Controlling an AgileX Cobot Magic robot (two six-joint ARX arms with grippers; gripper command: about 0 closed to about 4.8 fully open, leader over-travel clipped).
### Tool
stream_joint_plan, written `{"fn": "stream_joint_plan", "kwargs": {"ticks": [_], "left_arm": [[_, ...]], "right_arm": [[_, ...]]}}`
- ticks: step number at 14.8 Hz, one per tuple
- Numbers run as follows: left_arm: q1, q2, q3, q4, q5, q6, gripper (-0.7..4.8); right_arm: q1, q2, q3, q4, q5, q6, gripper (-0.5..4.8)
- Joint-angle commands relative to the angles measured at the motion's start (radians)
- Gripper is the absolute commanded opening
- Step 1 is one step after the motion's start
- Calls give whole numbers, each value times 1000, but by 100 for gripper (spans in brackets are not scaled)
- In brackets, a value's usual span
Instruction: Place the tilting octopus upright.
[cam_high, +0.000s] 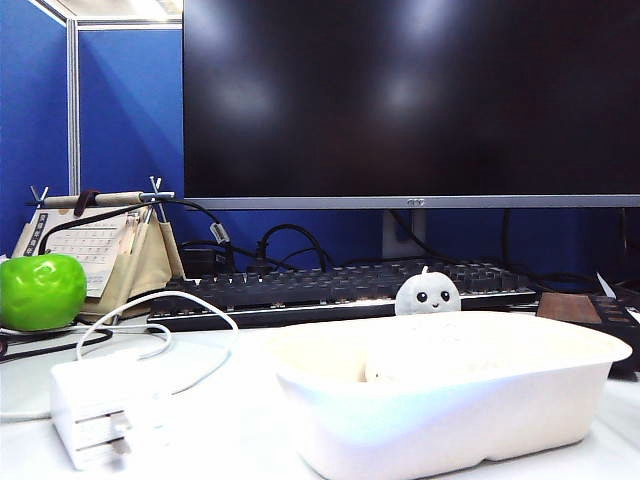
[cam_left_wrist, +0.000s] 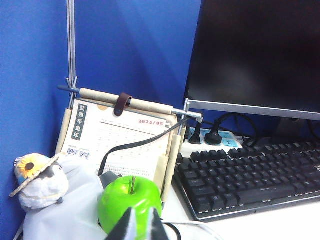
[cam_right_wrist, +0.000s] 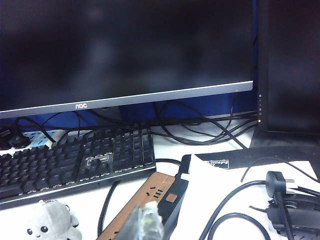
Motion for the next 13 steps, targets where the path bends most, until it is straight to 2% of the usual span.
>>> {"fn": "stream_joint_plan", "kwargs": {"ticks": [1, 3, 4, 7, 8, 10, 13], "left_arm": [[2, 0, 1, 6, 3, -3, 49], [2, 0, 1, 6, 3, -3, 49], [2, 0, 1, 6, 4, -3, 49], [2, 0, 1, 6, 3, -3, 49], [2, 0, 1, 6, 3, -3, 49], [2, 0, 1, 6, 3, -3, 49], [2, 0, 1, 6, 3, -3, 49]], "right_arm": [[11, -17, -38, 84, -10, 3, -6], [70, -17, -91, 160, -5, 3, -6], [113, -16, -103, 161, 32, 2, -6], [240, -10, -142, 214, 229, -5, -5], [262, -10, -155, 234, 257, -5, -5], [272, -9, -180, 260, 264, -15, -5], [272, -8, -183, 261, 255, -142, -6]]}}
